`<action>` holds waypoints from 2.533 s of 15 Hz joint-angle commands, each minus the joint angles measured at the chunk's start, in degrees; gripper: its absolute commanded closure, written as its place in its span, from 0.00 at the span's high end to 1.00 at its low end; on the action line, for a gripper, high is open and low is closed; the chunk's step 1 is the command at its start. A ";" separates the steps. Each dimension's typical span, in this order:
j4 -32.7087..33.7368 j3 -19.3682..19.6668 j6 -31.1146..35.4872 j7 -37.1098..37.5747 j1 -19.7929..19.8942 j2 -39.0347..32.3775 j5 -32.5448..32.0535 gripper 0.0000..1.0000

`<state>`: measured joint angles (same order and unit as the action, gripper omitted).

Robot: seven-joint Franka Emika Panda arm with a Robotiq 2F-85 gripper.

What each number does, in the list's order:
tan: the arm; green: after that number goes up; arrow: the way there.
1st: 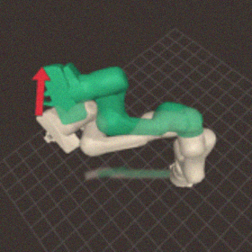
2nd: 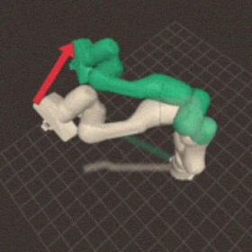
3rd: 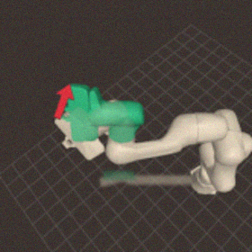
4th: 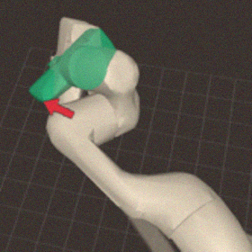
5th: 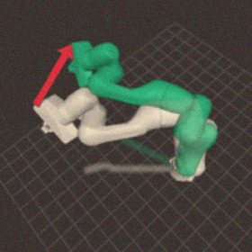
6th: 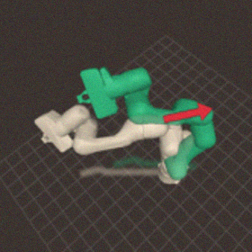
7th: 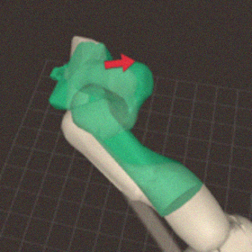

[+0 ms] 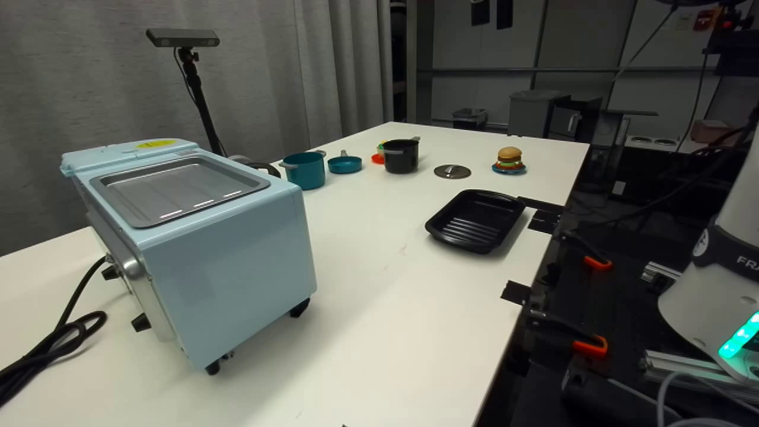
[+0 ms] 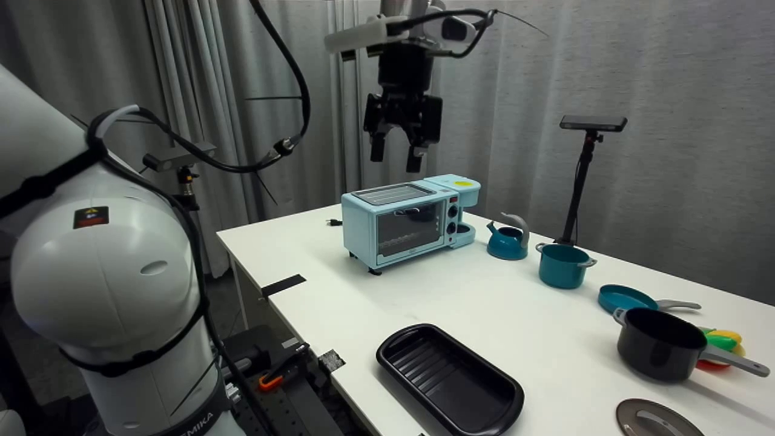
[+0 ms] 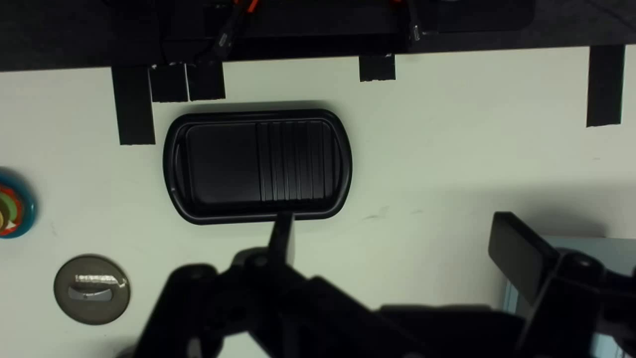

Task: Put the lid on the black pot

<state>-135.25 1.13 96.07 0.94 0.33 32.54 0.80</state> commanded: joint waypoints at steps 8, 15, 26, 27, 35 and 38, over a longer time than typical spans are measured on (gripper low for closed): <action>5.74 6.00 -0.07 3.61 4.76 -16.22 6.51 1.00; 9.53 5.63 4.87 18.54 7.97 -24.32 3.37 1.00; 11.01 10.59 13.84 33.97 13.66 -31.52 -8.79 1.00; 11.00 10.88 13.89 35.19 13.67 -31.59 -8.93 1.00; 9.24 10.19 13.37 34.01 12.57 -30.31 -7.86 1.00; 9.24 10.21 13.37 34.01 12.58 -30.31 -7.86 1.00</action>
<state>-126.10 11.14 109.54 34.97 13.09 2.25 -7.06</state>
